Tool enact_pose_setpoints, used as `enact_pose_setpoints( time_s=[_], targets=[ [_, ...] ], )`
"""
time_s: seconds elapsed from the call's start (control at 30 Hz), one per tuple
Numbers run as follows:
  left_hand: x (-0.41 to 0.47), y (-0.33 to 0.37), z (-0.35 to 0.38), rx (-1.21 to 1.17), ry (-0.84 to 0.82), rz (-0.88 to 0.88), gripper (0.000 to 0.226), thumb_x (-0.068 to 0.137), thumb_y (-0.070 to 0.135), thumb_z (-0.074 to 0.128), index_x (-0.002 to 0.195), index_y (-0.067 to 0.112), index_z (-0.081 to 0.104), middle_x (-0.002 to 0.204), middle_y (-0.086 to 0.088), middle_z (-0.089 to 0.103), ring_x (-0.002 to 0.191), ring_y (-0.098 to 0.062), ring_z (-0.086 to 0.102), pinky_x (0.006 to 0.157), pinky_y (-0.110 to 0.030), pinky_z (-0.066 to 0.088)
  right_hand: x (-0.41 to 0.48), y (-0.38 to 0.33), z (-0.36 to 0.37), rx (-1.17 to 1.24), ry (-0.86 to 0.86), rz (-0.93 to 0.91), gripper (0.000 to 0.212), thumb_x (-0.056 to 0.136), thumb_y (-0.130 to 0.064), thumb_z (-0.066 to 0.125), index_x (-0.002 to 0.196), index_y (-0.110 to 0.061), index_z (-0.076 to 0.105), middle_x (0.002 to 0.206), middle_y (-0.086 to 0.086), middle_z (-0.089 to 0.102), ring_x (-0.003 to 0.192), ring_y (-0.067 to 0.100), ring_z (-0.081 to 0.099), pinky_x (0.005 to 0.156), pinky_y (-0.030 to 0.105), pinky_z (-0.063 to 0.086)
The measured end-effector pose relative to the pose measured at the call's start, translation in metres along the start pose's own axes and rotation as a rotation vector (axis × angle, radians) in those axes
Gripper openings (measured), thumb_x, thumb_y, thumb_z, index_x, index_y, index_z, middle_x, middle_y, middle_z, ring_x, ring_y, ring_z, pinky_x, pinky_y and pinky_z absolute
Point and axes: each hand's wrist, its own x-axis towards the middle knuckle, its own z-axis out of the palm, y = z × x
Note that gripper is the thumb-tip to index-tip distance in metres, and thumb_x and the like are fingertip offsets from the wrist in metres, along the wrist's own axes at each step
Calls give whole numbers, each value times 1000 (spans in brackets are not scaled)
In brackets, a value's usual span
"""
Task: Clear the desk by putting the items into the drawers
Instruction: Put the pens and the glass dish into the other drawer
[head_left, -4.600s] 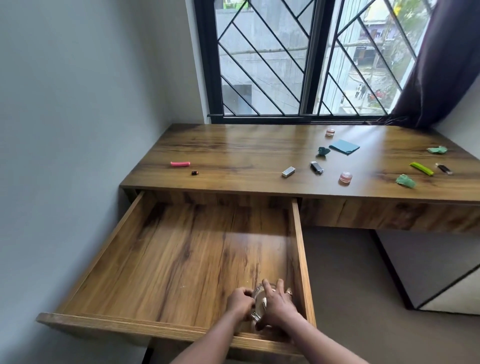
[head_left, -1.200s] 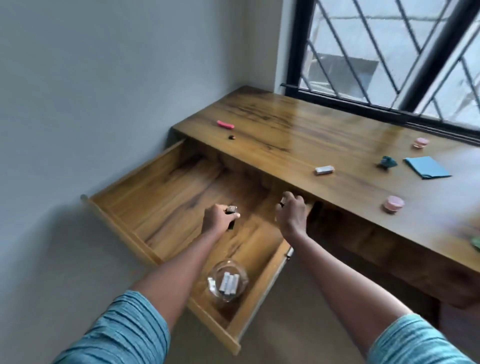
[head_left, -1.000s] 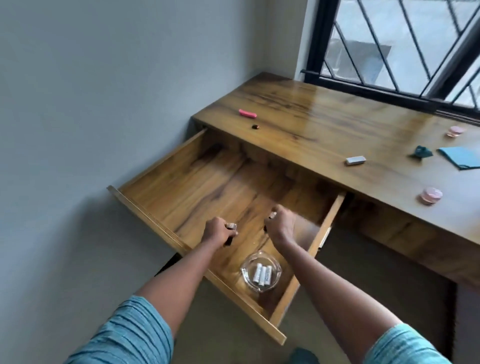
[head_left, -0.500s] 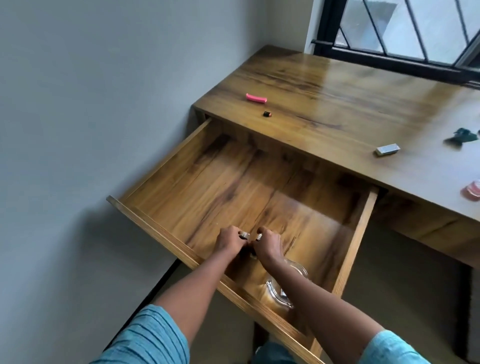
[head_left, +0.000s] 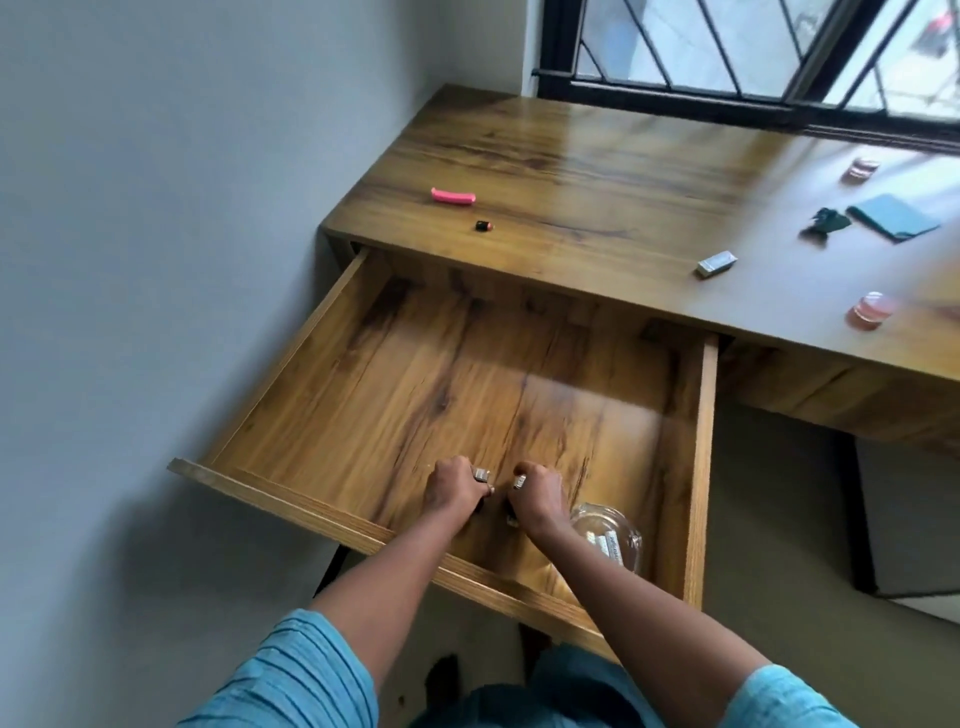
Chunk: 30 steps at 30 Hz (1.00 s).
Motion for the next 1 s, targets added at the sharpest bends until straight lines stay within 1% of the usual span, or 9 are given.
enact_pose_setpoints(
  time_s=[0.1,0.2,0.3,0.43,0.53,0.67,0.83,0.9,1.0],
  targets=[
    [-1,-3,-2,-9,-19,43,38,78,31,74,108,8,66,106,-12,68,93,-25,67,76,-34,58,-10,3,6,-27,19,-6,34,90,-9,55,124,-15,59,121,10,59,101,24,62,82,32,56],
    [-3,-11,2,16,-45,95,34,82,30,71,108,9,63,104,-9,67,93,-21,66,68,-27,52,-19,1,14,-23,57,13,35,90,-9,57,124,-13,60,121,10,59,101,23,62,82,32,56],
    [-3,-16,2,21,-50,111,34,83,30,70,107,8,63,105,-10,67,94,-22,65,69,-27,49,-24,-5,19,-20,93,52,34,88,-6,56,120,-14,63,116,9,62,97,24,63,81,37,57],
    [-1,-19,-1,12,-60,120,35,83,31,70,108,7,62,104,-9,67,93,-20,64,65,-24,44,-28,-8,22,-34,108,74,28,91,-8,49,112,-14,66,112,8,59,94,24,61,81,37,55],
    [0,-19,-1,8,-45,141,36,83,29,70,111,8,58,106,-8,65,94,-19,63,66,-22,44,-27,-8,23,1,120,108,27,94,-14,42,107,-14,66,109,4,56,85,18,54,77,32,51],
    [-3,-15,0,7,-39,160,40,81,28,72,113,10,55,106,-7,64,93,-19,64,75,-28,55,-25,-5,24,12,124,121,25,95,-14,42,101,-14,66,98,1,51,81,16,52,69,26,45],
    [-1,-15,3,60,-40,186,41,84,28,69,116,10,53,111,-6,63,97,-17,63,72,-23,49,-24,-1,27,-73,176,52,23,95,-17,39,101,-13,61,95,2,48,71,9,44,69,27,39],
    [-1,-14,3,65,-47,184,42,84,28,69,118,10,52,113,-6,62,99,-17,62,73,-23,48,-25,-2,25,-79,180,50,23,94,-17,39,102,-12,60,99,5,50,74,11,45,72,29,40],
    [-3,-14,2,75,-49,186,42,84,29,69,118,10,52,114,-6,62,101,-17,62,72,-22,46,-30,-7,22,-17,136,100,24,96,-17,40,105,-11,61,105,5,48,88,17,47,80,29,45]
  ],
)
